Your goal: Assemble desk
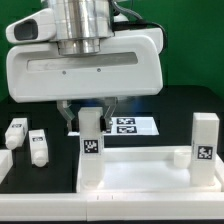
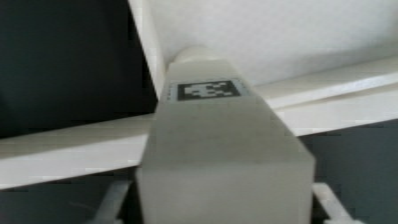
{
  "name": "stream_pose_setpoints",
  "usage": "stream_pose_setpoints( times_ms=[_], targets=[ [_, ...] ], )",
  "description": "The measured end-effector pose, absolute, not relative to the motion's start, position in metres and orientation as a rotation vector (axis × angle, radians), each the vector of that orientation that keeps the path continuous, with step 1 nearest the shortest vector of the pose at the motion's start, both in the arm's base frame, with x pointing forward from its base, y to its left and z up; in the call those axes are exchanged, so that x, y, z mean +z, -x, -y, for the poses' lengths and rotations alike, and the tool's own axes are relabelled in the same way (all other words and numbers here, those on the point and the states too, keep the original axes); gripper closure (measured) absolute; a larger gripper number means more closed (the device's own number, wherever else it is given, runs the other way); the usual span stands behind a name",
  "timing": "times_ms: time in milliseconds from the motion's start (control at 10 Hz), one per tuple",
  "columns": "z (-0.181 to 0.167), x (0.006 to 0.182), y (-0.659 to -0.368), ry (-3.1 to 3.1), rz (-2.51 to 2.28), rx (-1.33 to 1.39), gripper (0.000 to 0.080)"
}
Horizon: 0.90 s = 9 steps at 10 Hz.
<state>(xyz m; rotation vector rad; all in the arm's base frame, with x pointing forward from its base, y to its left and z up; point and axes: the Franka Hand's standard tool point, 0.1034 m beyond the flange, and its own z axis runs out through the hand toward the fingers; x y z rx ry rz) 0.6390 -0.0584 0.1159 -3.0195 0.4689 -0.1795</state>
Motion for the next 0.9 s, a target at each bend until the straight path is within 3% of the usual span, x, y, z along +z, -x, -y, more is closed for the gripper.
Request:
stream_pose_setpoints(
  times_ms=[400,900],
  targets=[
    [0.0597,0.1135,-0.6350,2.654,-1.481,-0.120,0.0514],
    [0.0616,0.1125,-0.6328,2.308,-1.947,-0.042,0.0514]
  ],
)
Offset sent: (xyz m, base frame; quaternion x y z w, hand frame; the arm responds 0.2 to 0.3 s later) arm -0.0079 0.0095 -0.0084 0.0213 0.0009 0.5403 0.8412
